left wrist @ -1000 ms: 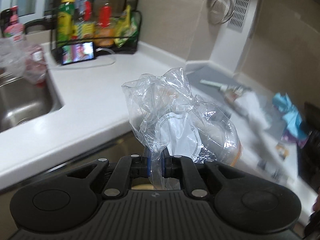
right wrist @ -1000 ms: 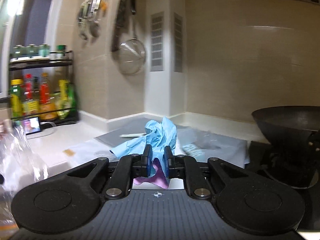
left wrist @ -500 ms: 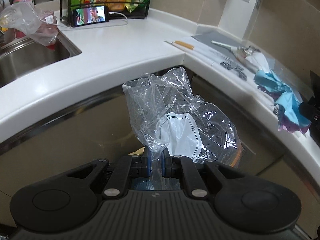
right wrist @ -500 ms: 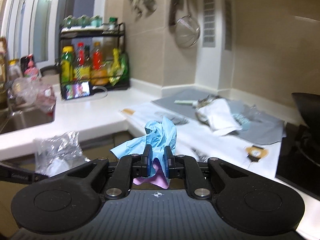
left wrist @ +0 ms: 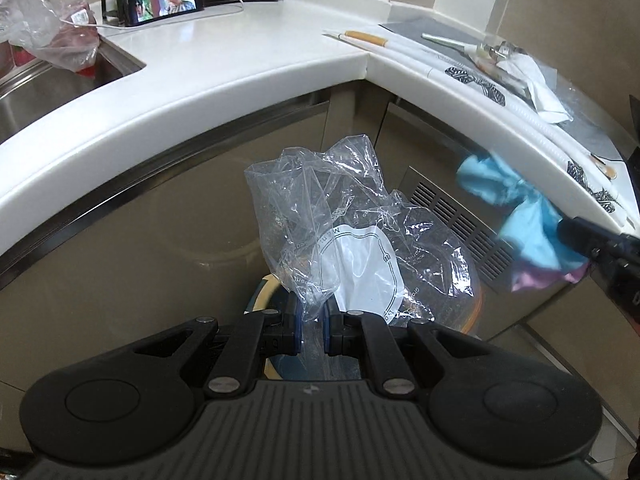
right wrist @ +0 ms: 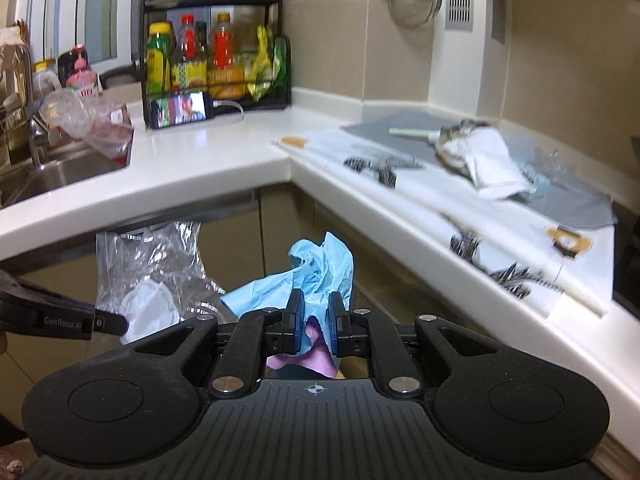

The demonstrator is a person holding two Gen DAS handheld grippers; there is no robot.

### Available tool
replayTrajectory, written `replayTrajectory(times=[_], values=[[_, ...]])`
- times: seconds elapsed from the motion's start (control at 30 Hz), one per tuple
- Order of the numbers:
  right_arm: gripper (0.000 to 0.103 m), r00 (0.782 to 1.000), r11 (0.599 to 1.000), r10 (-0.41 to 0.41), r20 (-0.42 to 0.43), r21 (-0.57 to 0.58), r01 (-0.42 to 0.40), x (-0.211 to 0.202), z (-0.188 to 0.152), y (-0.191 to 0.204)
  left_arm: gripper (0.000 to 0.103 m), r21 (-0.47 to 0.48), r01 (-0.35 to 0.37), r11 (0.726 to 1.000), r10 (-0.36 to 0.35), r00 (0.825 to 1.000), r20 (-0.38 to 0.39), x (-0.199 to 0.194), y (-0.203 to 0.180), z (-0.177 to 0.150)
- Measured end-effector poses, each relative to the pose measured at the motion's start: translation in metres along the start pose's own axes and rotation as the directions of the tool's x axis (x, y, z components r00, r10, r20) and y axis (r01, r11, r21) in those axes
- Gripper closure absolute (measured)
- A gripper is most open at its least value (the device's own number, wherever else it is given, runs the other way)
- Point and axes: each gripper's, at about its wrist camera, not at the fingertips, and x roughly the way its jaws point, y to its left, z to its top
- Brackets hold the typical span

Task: Collect trash
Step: 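Carry the plastic bag and blue glove down over the trash bin with both tools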

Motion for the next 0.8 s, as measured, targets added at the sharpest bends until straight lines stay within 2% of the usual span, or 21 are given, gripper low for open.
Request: replayTrajectory(times=[0.2, 0.33, 0.8], values=[[0.089, 0.999, 1.0, -0.01, -0.044, -0.02, 0.009, 0.013, -0.004, 0.003, 0.093, 0.005, 0.011, 1.0, -0.011, 1.0, -0.012, 0.013, -0.003, 0.003], [0.089, 0.998, 1.0, -0.017, -0.06, -0.026, 0.015, 0.021, -0.004, 0.004, 0.093, 0.009, -0.008, 1.0, 0.008, 1.0, -0.02, 0.022, -0.003, 0.005], [0.089, 0.991, 0.999, 0.009, -0.136, -0.039, -0.015, 0.05, -0.017, 0.012, 0.093, 0.03, -0.025, 0.999, 0.027, 0.996, -0.08, 0.056, -0.003, -0.001]])
